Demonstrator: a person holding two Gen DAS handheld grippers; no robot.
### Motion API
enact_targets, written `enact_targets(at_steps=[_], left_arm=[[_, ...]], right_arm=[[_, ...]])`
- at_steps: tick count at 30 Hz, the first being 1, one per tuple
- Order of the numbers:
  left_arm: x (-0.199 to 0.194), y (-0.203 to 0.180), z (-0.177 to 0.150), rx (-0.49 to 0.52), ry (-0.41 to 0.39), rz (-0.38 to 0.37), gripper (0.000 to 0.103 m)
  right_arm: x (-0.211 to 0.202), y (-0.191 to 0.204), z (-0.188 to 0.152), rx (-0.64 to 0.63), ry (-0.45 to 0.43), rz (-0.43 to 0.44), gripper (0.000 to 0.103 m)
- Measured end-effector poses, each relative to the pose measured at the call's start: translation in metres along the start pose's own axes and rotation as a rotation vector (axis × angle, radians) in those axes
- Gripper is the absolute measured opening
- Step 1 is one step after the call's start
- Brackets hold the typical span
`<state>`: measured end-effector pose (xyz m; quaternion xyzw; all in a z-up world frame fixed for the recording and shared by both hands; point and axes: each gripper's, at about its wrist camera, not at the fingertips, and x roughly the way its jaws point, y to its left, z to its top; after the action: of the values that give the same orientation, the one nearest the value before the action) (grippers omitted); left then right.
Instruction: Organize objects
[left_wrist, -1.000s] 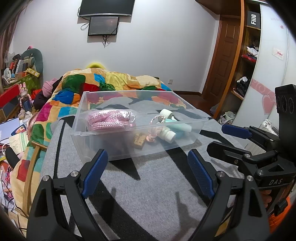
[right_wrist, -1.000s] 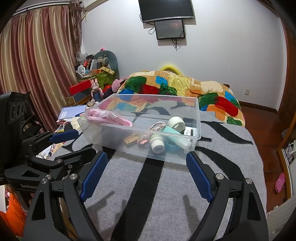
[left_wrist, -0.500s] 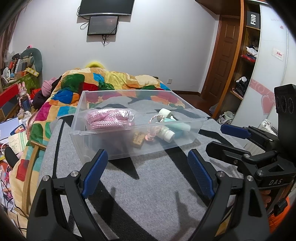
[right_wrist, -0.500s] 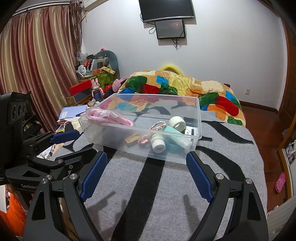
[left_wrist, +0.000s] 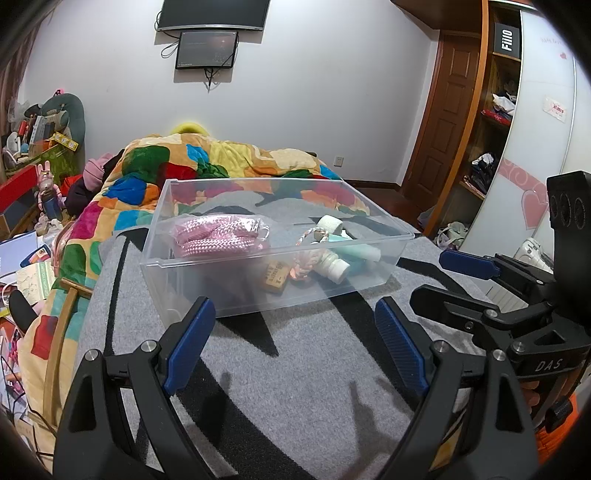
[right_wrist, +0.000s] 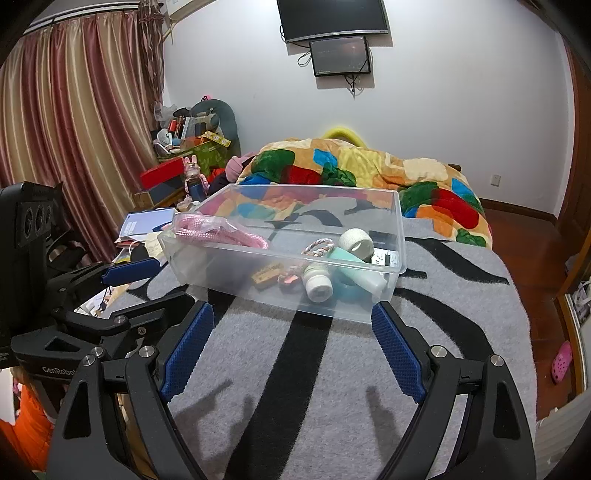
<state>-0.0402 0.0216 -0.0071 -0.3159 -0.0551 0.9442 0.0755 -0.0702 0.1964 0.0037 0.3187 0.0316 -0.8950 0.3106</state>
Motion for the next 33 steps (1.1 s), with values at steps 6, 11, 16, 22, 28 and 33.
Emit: enact_targets(at_steps=[6,11,16,22,28,33], left_arm=[[0.0007,-0.0003,-0.0001,0.0,0.0,0.001,0.089],[0.0002,0.0001,0.0,0.0,-0.001,0.0,0.089],[-0.0005,0.0003,-0.0001,-0.001,-0.005,0.004,0.089],[0.001,0.0024,0.0009,-0.017,0.006,0.008,0.089],[0.0012,0.0053,0.0005,-0.034,0.012,0.011,0.089],[0.0005,0.0054,0.0008,-0.028,0.008,0.006,0.089]], right_arm=[[0.0003,-0.0005,-0.0008,-0.001,-0.001,0.003,0.086],[0.0004,0.0004,-0.0008,-0.001,-0.001,0.003,0.086],[0.0,-0.0005,-0.0008,-0.001,-0.003,0.003,0.086],[0.0,-0.0005,-0.001,-0.001,-0.002,0.004,0.086],[0.0001,-0.0001,-0.0011,0.0,-0.002,0.004,0.086],[0.0001,-0.0004,-0.0012,0.0,-0.002,0.004,0.086]])
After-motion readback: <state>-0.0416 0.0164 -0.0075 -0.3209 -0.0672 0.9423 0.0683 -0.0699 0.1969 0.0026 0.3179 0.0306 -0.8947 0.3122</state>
